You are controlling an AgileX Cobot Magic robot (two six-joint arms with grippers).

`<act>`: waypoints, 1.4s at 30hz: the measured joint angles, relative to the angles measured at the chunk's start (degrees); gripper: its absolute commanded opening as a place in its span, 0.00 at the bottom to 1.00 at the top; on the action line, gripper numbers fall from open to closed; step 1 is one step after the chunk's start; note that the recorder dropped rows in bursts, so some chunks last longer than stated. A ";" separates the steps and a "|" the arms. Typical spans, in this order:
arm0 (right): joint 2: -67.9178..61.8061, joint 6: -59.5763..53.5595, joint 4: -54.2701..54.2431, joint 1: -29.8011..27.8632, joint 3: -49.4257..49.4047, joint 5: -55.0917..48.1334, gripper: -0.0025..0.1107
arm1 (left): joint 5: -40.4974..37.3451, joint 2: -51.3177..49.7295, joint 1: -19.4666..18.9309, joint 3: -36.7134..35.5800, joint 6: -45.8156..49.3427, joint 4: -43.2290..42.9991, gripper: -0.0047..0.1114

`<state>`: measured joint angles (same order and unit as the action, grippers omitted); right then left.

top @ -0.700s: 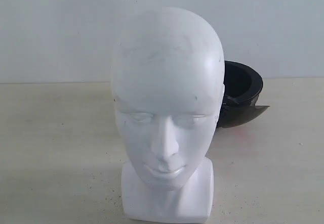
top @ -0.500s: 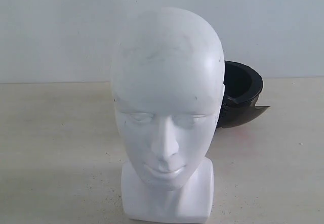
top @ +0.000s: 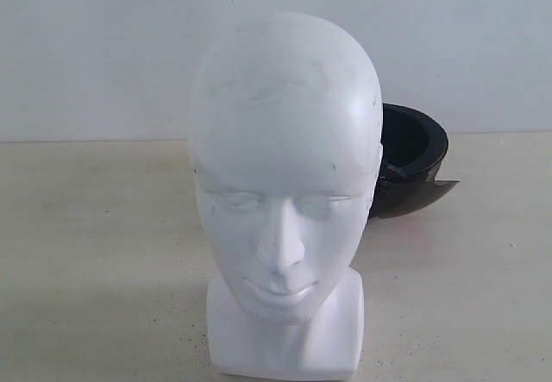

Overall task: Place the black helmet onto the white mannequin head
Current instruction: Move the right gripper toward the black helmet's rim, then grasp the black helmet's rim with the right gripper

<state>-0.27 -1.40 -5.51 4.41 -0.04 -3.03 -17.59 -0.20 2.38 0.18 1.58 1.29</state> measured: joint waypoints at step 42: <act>-81.67 -2.31 -5.90 -0.32 74.49 -27.57 0.04 | 0.00 0.00 0.00 0.00 0.00 0.00 0.08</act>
<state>-81.94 -3.72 -11.41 4.09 74.45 -30.60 -17.59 -0.20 2.38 0.18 1.58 1.29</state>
